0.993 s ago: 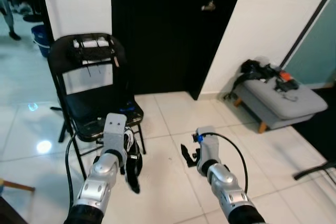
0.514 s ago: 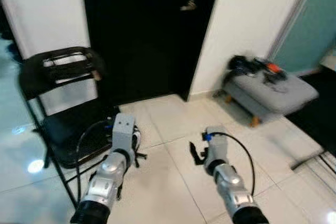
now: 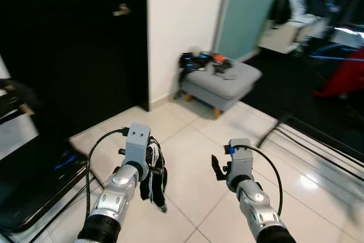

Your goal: Hang hanger

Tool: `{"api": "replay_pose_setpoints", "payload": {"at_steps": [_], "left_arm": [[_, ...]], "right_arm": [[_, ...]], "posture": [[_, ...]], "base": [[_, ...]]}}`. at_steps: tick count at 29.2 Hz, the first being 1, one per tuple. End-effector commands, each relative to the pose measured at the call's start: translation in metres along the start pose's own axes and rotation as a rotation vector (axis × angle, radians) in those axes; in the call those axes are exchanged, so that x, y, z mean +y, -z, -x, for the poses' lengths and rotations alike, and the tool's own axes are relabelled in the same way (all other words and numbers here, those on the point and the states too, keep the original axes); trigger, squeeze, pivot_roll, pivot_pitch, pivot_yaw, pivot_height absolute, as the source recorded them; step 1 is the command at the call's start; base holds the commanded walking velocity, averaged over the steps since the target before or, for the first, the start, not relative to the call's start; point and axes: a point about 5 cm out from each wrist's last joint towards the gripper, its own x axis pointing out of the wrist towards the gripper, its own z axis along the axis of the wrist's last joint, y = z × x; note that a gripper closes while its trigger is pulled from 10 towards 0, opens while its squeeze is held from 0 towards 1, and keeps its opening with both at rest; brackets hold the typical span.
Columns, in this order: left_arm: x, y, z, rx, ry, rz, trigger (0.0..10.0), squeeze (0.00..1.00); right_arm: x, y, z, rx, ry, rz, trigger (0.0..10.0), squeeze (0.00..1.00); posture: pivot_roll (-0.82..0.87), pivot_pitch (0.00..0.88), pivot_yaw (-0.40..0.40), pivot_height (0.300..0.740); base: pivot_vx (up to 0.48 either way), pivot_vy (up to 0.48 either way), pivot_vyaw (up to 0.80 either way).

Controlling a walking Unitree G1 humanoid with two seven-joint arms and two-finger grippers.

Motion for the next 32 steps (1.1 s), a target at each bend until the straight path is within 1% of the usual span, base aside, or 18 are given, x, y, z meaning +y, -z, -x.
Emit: {"api": "replay_pose_setpoints", "payload": {"at_steps": [1,2,3,5,8,10,13,14,16,18,20,21,22,26,27,30,31,32], "left_arm": [[0.0,0.005,-0.001,0.042,0.011,-0.048,10.0,0.0],[0.0,0.005,-0.001,0.042,0.011,-0.048,10.0,0.0],[0.0,-0.002,-0.003,0.046,0.016,-0.109,10.0,0.0],[0.0,-0.007,-0.004,0.04,0.014,-0.117,10.0,0.0],[-0.002,-0.016,-0.007,0.002,0.026,-0.063,10.0,0.0],[-0.003,-0.008,-0.01,-0.004,0.004,-0.014,10.0,0.0],[-0.004,0.005,-0.009,0.009,-0.034,0.019,10.0,0.0],[-0.004,0.005,-0.009,0.009,-0.034,0.019,10.0,0.0],[-0.007,0.01,-0.005,0.022,-0.008,-0.052,10.0,0.0],[-0.006,0.011,-0.005,0.032,-0.008,-0.075,10.0,0.0],[-0.004,0.013,-0.003,0.03,0.0,-0.104,10.0,0.0],[-0.004,0.013,-0.003,0.03,0.0,-0.104,10.0,0.0],[-0.001,0.014,-0.002,0.026,-0.007,-0.095,10.0,0.0],[0.003,0.016,0.0,0.014,-0.022,-0.073,10.0,0.0],[0.005,0.018,0.003,-0.002,-0.026,-0.076,10.0,0.0],[0.006,0.018,0.004,-0.008,-0.039,-0.065,10.0,0.0],[0.005,0.019,0.003,0.001,-0.047,-0.043,10.0,0.0],[0.005,0.019,0.003,0.001,-0.047,-0.043,10.0,0.0]], "right_arm": [[0.001,0.0,-0.002,0.005,0.002,0.009,10.0,0.0],[0.001,0.0,-0.002,0.005,0.002,0.009,10.0,0.0],[-0.006,-0.002,-0.001,-0.004,0.011,0.022,10.0,0.0],[-0.008,-0.002,0.0,-0.007,0.013,0.029,10.0,0.0],[-0.011,-0.001,0.002,-0.007,0.022,0.013,10.0,0.0],[-0.01,0.005,0.005,0.013,0.023,0.01,10.0,0.0],[-0.008,0.011,0.007,0.029,0.026,0.014,10.0,0.0],[-0.008,0.011,0.007,0.029,0.026,0.014,10.0,0.0],[-0.011,0.006,0.009,0.012,0.027,0.035,10.0,0.0],[-0.013,0.003,0.011,0.009,0.03,0.035,10.0,0.0],[-0.018,0.001,0.012,0.019,0.023,0.061,10.0,0.0],[-0.018,0.001,0.012,0.019,0.023,0.061,10.0,0.0],[-0.021,-0.001,0.012,0.022,0.013,0.083,10.0,0.0],[-0.023,-0.006,0.012,0.023,-0.001,0.114,10.0,0.0],[-0.024,-0.018,0.011,0.001,-0.029,0.135,10.0,0.0],[-0.024,-0.022,0.008,-0.012,-0.039,0.129,10.0,0.0],[-0.024,-0.009,0.003,0.005,-0.031,0.095,10.0,0.0],[-0.024,-0.009,0.003,0.005,-0.031,0.095,10.0,0.0]], "posture": [[-0.01,0.008,0.047,0.74],[-0.01,0.008,0.047,0.74],[0.05,0.01,0.054,0.74],[0.04,0.011,0.049,0.74],[0.02,0.016,0.032,0.74],[-0.02,0.018,0.002,0.74],[-0.04,0.017,0.004,0.74],[-0.04,0.017,0.004,0.74],[-0.07,0.034,-0.01,0.74],[-0.07,0.034,-0.01,0.74],[-0.08,0.047,-0.028,0.74],[-0.08,0.047,-0.028,0.74],[-0.1,0.059,-0.063,0.74],[-0.13,0.074,-0.099,0.74],[-0.15,0.077,-0.11,0.74],[-0.12,0.072,-0.102,0.74],[-0.08,0.058,-0.066,0.74],[-0.08,0.058,-0.066,0.74]], "base": [[0.0,0.0,-0.8],[0.0,0.0,-0.8],[0.0,0.0,-0.8],[0.0,0.0,-0.8],[0.0,0.0,-0.8],[0.0,0.0,-0.8],[0.0,0.0,-0.8],[0.0,0.0,-0.8],[0.0,0.0,-0.8],[0.0,0.0,-0.8],[0.0,0.0,-0.8],[0.0,0.0,-0.8],[0.0,0.0,-0.8],[0.0,0.0,-0.8],[0.0,0.0,-0.8],[0.0,0.0,-0.8],[0.0,0.0,-0.8],[0.0,0.0,-0.8]]}}
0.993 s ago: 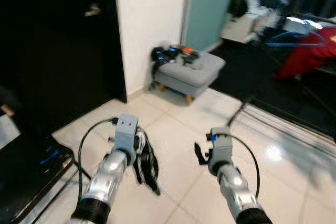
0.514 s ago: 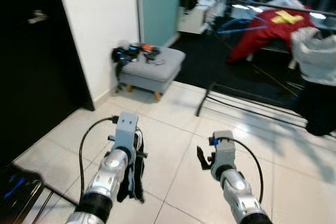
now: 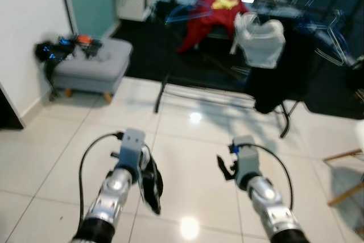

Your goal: Hang hanger

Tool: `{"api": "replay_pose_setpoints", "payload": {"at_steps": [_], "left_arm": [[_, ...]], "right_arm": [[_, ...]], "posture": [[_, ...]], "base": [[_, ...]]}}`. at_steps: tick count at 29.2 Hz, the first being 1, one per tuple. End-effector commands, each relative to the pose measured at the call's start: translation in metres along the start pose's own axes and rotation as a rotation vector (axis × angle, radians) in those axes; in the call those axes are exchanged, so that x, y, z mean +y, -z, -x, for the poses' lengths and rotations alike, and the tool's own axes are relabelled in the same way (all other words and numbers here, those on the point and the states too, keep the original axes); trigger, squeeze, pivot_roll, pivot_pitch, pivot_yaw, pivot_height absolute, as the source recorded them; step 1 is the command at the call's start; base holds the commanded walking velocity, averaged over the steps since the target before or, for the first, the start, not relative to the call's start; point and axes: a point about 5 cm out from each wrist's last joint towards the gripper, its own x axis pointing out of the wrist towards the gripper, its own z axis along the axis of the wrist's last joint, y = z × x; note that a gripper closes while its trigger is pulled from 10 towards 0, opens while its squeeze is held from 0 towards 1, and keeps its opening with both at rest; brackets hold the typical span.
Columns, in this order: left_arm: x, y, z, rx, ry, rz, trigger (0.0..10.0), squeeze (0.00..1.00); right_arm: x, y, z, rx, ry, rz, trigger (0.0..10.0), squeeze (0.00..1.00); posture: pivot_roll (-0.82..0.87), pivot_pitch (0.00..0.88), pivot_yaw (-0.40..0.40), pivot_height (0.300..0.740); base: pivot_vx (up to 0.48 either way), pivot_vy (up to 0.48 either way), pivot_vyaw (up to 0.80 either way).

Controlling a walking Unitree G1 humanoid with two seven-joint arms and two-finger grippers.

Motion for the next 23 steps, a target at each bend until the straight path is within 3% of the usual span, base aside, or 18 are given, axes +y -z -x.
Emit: {"api": "replay_pose_setpoints", "payload": {"at_steps": [1,3,4,8,13,15,18,20,23], "left_arm": [[0.004,0.007,0.003,0.022,-0.022,0.019,10.0,0.0],[0.006,0.007,0.002,0.029,-0.036,0.018,10.0,0.0],[0.007,0.005,-0.001,0.026,-0.046,0.013,10.0,0.0],[0.008,-0.005,-0.003,0.016,-0.022,-0.058,10.0,0.0],[0.008,-0.016,-0.002,-0.005,-0.033,-0.082,10.0,0.0],[0.005,-0.017,-0.001,-0.017,-0.02,-0.037,10.0,0.0],[0.001,-0.001,0.0,0.002,-0.022,0.093,10.0,0.0],[0.001,0.005,0.0,0.016,-0.034,0.13,10.0,0.0],[0.001,0.016,0.003,0.067,-0.041,0.09,10.0,0.0]], "right_arm": [[0.01,0.018,0.001,0.036,-0.02,-0.037,10.0,0.0],[0.015,0.027,0.002,0.067,-0.019,-0.045,10.0,0.0],[0.026,0.035,0.003,0.1,-0.034,-0.064,10.0,0.0],[0.04,0.032,0.004,0.082,-0.06,-0.072,10.0,0.0],[0.039,0.028,0.003,0.051,-0.033,-0.119,10.0,0.0],[0.039,0.026,0.001,0.032,-0.017,-0.176,10.0,0.0],[0.045,0.028,0.001,0.02,-0.032,-0.2,10.0,0.0],[0.046,0.029,0.001,0.022,-0.037,-0.203,10.0,0.0],[0.049,0.024,0.002,-0.008,-0.062,-0.19,10.0,0.0]], "posture": [[-0.08,0.058,-0.066,0.74],[-0.06,0.07,-0.032,0.74],[-0.08,0.052,-0.029,0.74],[-0.03,0.045,-0.02,0.74],[-0.01,0.043,-0.019,0.74],[-0.01,0.038,-0.024,0.74],[-0.06,0.049,-0.034,0.74],[-0.06,0.049,-0.034,0.74],[-0.07,0.043,-0.023,0.74]], "base": [[0.0,0.0,-0.8],[0.0,0.0,-0.8],[0.0,0.0,-0.8],[0.0,0.0,-0.8],[0.0,0.0,-0.8],[0.0,0.0,-0.46],[0.0,0.0,0.0],[0.0,0.0,0.0],[0.0,0.0,0.0]]}}
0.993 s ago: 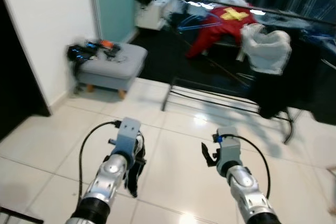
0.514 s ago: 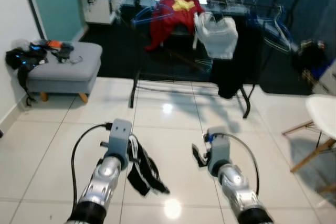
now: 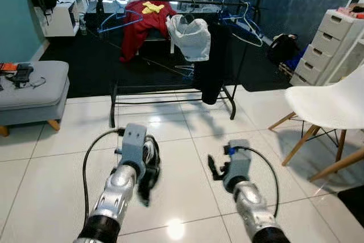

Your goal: Hang hanger

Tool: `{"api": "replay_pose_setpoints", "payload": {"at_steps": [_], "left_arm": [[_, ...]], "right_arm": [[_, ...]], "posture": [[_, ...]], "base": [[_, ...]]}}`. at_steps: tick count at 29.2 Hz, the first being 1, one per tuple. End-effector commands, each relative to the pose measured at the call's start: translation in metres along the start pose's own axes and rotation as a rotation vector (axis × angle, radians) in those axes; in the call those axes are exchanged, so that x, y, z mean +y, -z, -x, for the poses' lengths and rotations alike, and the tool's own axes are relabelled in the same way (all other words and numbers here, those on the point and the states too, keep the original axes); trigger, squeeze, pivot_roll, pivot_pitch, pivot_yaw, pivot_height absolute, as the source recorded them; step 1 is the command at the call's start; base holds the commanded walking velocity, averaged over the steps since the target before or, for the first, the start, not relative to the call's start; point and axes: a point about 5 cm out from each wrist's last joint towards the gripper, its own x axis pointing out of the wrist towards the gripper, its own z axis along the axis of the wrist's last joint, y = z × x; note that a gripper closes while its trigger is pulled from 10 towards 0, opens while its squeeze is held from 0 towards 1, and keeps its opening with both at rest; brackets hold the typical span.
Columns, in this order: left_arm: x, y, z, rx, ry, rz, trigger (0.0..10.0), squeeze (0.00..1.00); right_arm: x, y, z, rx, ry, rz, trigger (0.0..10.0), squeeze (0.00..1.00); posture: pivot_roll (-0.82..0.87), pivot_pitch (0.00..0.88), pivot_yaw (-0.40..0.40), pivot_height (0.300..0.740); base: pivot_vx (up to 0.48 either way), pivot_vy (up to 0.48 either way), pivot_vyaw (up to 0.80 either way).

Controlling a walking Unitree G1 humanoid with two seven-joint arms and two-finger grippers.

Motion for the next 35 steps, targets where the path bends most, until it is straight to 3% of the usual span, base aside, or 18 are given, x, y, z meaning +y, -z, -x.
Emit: {"api": "replay_pose_setpoints", "payload": {"at_steps": [1,3,12,16,35], "left_arm": [[0.0,0.003,0.001,0.021,-0.007,-0.015,10.0,0.0],[0.0,-0.001,0.002,0.004,-0.004,-0.046,10.0,0.0],[-0.003,-0.023,0.002,-0.108,0.021,0.014,10.0,0.0],[-0.004,-0.027,0.002,-0.146,0.036,-0.015,10.0,0.0],[-0.016,-0.035,0.002,-0.177,0.066,-0.021,10.0,0.0]], "right_arm": [[-0.003,-0.008,0.0,-0.04,0.0,-0.002,10.0,0.0],[-0.004,-0.012,-0.001,-0.055,0.014,-0.011,10.0,0.0],[0.005,-0.025,-0.005,-0.112,-0.006,0.002,10.0,0.0],[0.007,-0.025,-0.005,-0.112,-0.013,0.006,10.0,0.0],[0.004,-0.026,-0.003,-0.12,-0.006,0.023,10.0,0.0]], "posture": [[-0.07,0.041,-0.02,0.74],[-0.06,0.039,-0.01,0.74],[-0.07,0.036,-0.01,0.74],[-0.08,0.038,-0.009,0.74],[-0.09,0.03,-0.011,0.74]], "base": [[0.0,0.0,0.0],[0.0,0.0,0.0],[0.0,0.0,0.0],[0.063,0.0,0.0],[0.314,0.0,0.0]]}}
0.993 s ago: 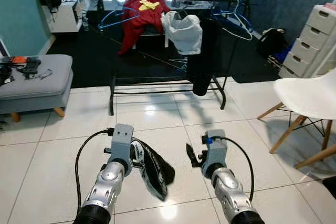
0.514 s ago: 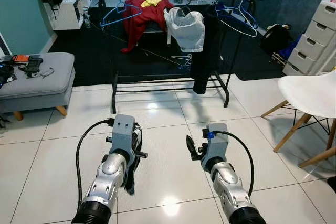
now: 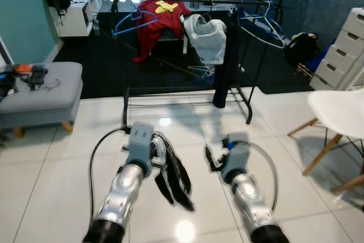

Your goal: Hang hanger

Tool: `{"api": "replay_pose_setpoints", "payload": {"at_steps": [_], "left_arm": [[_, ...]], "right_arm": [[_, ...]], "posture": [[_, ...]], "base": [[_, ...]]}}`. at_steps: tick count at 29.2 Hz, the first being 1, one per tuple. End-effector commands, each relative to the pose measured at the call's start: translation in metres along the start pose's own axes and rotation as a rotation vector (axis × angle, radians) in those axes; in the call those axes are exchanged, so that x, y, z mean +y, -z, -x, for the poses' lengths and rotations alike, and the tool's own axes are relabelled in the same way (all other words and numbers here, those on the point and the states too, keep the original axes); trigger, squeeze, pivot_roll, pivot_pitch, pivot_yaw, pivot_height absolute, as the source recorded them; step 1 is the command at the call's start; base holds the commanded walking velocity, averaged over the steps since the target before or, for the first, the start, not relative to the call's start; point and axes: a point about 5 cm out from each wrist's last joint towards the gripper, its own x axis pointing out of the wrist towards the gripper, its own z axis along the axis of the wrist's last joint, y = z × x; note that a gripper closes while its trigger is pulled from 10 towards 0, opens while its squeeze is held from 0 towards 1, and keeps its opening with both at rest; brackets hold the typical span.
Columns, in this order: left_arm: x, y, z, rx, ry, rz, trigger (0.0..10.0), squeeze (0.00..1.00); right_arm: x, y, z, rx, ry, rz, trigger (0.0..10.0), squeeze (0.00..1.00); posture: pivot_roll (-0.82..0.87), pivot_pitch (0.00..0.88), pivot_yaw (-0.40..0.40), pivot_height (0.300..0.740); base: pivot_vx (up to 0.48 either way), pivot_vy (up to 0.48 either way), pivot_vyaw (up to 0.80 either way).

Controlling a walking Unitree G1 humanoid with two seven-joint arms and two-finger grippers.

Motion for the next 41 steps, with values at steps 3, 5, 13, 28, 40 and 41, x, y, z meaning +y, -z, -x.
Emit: {"api": "replay_pose_setpoints", "payload": {"at_steps": [3,5,13,28,40,41], "left_arm": [[-0.004,-0.003,-0.002,-0.009,0.012,0.0,10.0,0.0],[-0.004,-0.004,-0.002,-0.012,0.012,-0.003,10.0,0.0],[-0.006,-0.006,-0.005,-0.015,0.02,0.003,10.0,0.0],[-0.006,-0.005,-0.005,-0.008,0.037,0.018,10.0,0.0],[-0.009,-0.004,-0.005,-0.008,0.045,0.024,10.0,0.0],[-0.009,-0.004,-0.005,-0.008,0.046,0.023,10.0,0.0]], "right_arm": [[-0.009,0.0,0.002,-0.002,0.026,0.014,10.0,0.0],[-0.01,0.0,0.002,-0.002,0.029,0.013,10.0,0.0],[-0.013,-0.002,0.001,-0.002,0.043,0.014,10.0,0.0],[-0.017,0.001,0.003,0.005,0.055,0.015,10.0,0.0],[-0.02,-0.001,0.003,0.002,0.058,0.019,10.0,0.0],[-0.019,0.0,0.004,0.003,0.057,0.019,10.0,0.0]], "posture": [[-0.09,0.027,-0.01,0.74],[-0.09,0.023,-0.009,0.74],[-0.1,0.021,-0.015,0.74],[-0.11,0.023,-0.004,0.74],[-0.11,0.019,-0.003,0.74],[-0.11,0.019,-0.003,0.74]], "base": [[0.333,0.0,0.0],[0.334,0.0,0.0],[0.334,0.0,0.0],[0.335,0.0,0.0],[0.338,0.0,0.0],[0.334,0.0,0.0]]}}
